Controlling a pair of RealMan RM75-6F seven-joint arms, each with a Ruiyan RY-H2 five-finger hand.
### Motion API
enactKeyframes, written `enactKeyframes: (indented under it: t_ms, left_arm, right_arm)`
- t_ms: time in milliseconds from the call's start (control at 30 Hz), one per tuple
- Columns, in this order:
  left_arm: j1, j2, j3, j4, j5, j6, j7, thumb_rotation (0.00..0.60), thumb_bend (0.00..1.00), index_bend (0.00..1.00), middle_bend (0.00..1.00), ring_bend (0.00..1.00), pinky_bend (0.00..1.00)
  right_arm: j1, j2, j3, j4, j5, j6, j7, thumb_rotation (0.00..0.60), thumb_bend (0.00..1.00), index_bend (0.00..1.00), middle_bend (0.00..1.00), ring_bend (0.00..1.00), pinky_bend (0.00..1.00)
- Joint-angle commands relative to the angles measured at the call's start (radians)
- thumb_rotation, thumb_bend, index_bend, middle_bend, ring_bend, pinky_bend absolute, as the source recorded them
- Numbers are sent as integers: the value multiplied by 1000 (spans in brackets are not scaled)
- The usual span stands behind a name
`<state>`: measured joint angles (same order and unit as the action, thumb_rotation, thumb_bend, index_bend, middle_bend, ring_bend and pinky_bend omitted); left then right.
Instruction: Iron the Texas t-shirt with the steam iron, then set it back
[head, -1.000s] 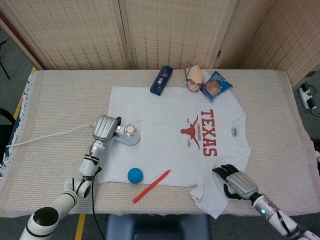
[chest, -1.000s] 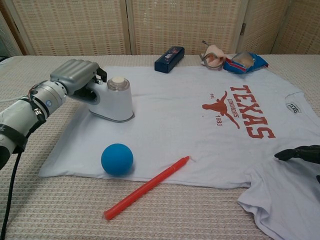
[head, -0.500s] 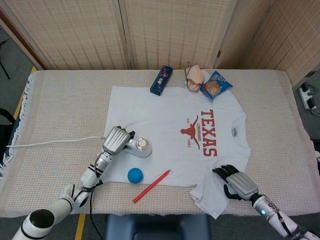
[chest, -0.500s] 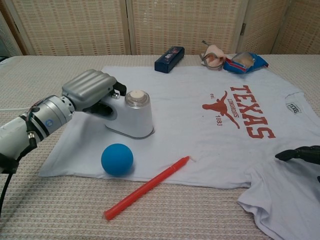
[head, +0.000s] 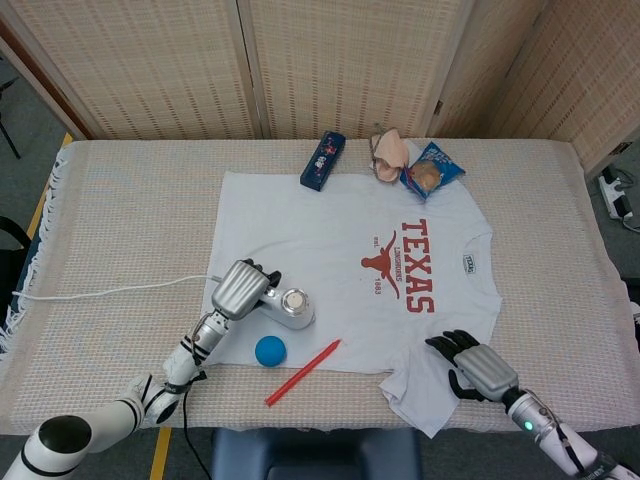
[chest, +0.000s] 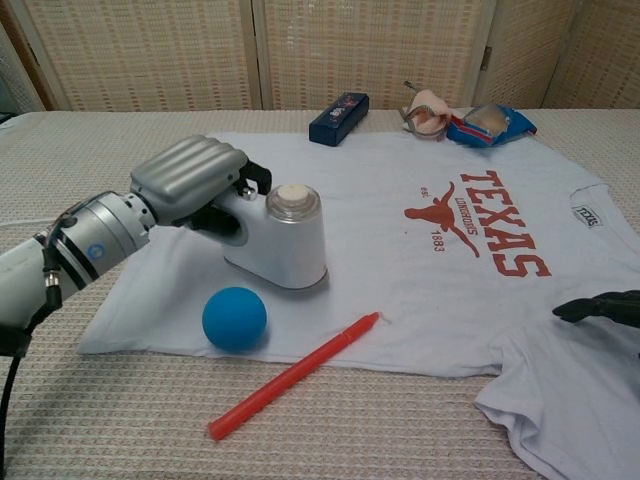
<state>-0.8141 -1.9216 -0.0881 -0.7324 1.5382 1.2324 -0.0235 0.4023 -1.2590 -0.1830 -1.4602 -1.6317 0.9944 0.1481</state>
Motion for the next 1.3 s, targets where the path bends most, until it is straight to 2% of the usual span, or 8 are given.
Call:
enactKeyframes:
  t_ms: [33,233,533,900,1000,1067,1133,1300]
  left_arm:
    - [6,36,-67,-16,-68,-18,-21,600,289,819,895,747,715]
    - [50,85,-144,32,-188,-72,-40,600,289,818,895,745,715]
    - [127,104,-162,156,-287,-172,-59,600,288,814,892,741,715]
    - [152,82,-170,279,-326,-250,-46,600,282,771,859,712,708]
    - [162,88,-182,249,-351,-282,-32,600,222,514,646,528,638]
    - [167,103,-187,216,-365,-303,-4,600,110,149,249,185,409]
    - [174,122,-191,180,-374,-296,38,600,27,5,28,10,209]
    - [192,180,-214,65,-415,-295,115,600,0,0,0,0,74]
  right_arm:
    - [-3,2,-1,-1,-4,7,2,419,812,0,90,0,0]
    - [-10,13,1,-10,-23,42,3,418,813,0,90,0,0]
    - [-23,45,22,-43,-41,117,-7,416,766,0,90,0,0]
    - [-44,75,29,-82,-49,165,-32,417,727,0,90,0,0]
    - [-52,81,29,-88,-49,176,-36,414,723,0,90,0,0]
    - [-56,85,29,-91,-50,180,-38,413,709,0,90,0,0]
    - [-58,88,28,-95,-51,182,-42,416,690,0,90,0,0]
    - [-65,92,27,-105,-57,190,-50,416,681,0,90,0,0]
